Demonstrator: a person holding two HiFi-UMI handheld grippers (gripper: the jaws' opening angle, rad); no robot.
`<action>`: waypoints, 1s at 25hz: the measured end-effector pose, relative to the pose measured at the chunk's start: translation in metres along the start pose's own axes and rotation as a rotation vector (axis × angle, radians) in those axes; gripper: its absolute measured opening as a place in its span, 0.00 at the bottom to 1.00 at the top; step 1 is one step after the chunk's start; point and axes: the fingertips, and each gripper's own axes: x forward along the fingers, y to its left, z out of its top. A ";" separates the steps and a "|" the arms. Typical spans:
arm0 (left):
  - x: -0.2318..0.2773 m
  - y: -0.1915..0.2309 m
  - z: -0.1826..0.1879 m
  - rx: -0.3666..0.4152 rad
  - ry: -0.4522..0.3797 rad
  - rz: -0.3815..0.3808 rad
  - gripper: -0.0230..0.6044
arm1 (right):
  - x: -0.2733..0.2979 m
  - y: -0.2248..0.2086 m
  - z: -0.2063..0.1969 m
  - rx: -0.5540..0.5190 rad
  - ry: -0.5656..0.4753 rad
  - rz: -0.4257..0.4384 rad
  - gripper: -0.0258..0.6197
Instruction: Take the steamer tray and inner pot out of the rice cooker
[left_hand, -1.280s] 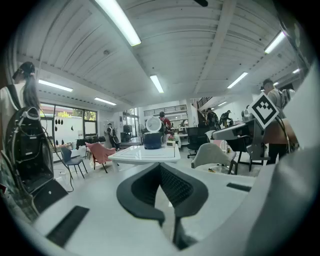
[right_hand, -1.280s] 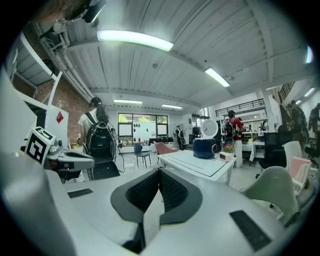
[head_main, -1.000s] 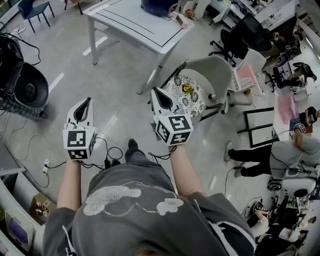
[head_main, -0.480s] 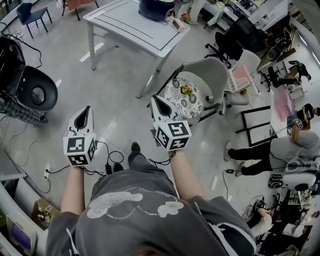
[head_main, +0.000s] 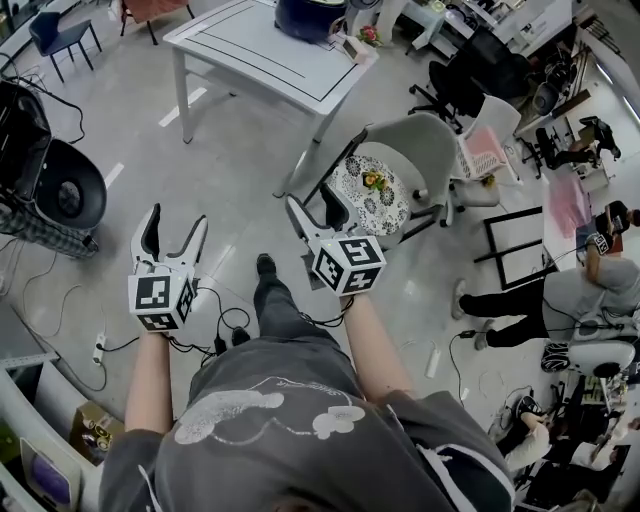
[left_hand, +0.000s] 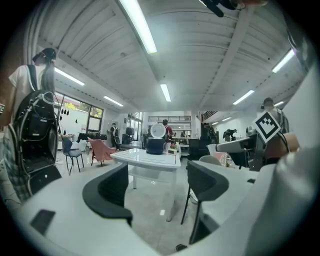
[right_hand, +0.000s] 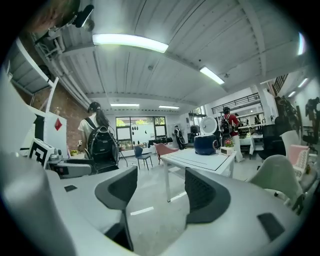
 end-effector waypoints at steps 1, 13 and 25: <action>0.003 0.001 0.000 0.002 -0.008 0.008 0.63 | 0.002 -0.005 -0.001 0.005 0.001 -0.003 0.50; 0.116 0.026 -0.002 0.032 0.053 0.015 0.65 | 0.078 -0.111 -0.009 0.073 0.017 -0.044 0.53; 0.311 0.067 0.025 0.008 0.076 0.080 0.65 | 0.242 -0.237 0.031 0.114 0.034 0.023 0.53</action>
